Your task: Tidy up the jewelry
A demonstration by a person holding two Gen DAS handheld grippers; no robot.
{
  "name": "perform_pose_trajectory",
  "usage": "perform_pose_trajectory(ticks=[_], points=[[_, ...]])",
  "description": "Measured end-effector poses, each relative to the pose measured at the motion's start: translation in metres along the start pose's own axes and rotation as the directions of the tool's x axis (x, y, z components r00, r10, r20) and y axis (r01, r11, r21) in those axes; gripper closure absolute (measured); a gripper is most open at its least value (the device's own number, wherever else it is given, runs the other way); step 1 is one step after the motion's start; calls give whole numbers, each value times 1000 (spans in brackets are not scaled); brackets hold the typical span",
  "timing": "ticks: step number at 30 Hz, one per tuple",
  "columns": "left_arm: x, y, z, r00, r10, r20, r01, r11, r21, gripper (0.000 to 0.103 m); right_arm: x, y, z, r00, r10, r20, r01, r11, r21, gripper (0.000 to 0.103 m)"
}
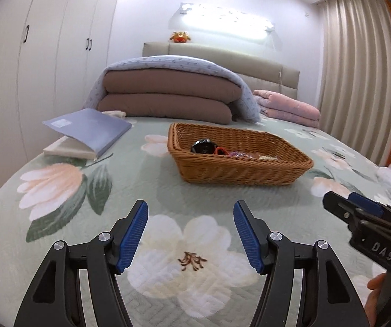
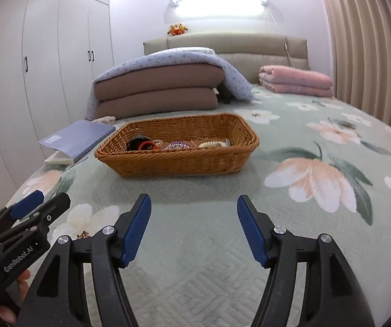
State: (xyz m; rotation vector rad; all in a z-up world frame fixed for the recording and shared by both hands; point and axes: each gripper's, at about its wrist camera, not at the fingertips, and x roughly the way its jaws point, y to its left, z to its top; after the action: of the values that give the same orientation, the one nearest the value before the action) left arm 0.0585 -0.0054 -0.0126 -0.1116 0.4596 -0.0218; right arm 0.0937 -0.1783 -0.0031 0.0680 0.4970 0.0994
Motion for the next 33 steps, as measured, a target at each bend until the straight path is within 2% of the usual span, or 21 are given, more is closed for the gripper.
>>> perform_pose_trajectory(ticks=[3,7,11,22,33], points=[[-1,-4,-2,1000,-16,-1,16,1000,24,36,1,-4,-1,999,-48,-8,48,999,5,35],[-4,-16,-4,1000,-5,20,4,997,81,36,6,-7,-3,998,-47,-36,47,999,5,35],[-4,-22,-6,1000,5,23,-7,994,110,36,6,-8,-4,998,-50,-28,50,999,-3,35],[4,-14,-5,1000,-6,-18,7,998,67,36,11,-7,-6,998,-48,-45,48,999,-6,35],[6,-14,-7,1000,-20,-24,21,997,70,36,13,-3,-7,997,-54,-52,53,998,-17,35]])
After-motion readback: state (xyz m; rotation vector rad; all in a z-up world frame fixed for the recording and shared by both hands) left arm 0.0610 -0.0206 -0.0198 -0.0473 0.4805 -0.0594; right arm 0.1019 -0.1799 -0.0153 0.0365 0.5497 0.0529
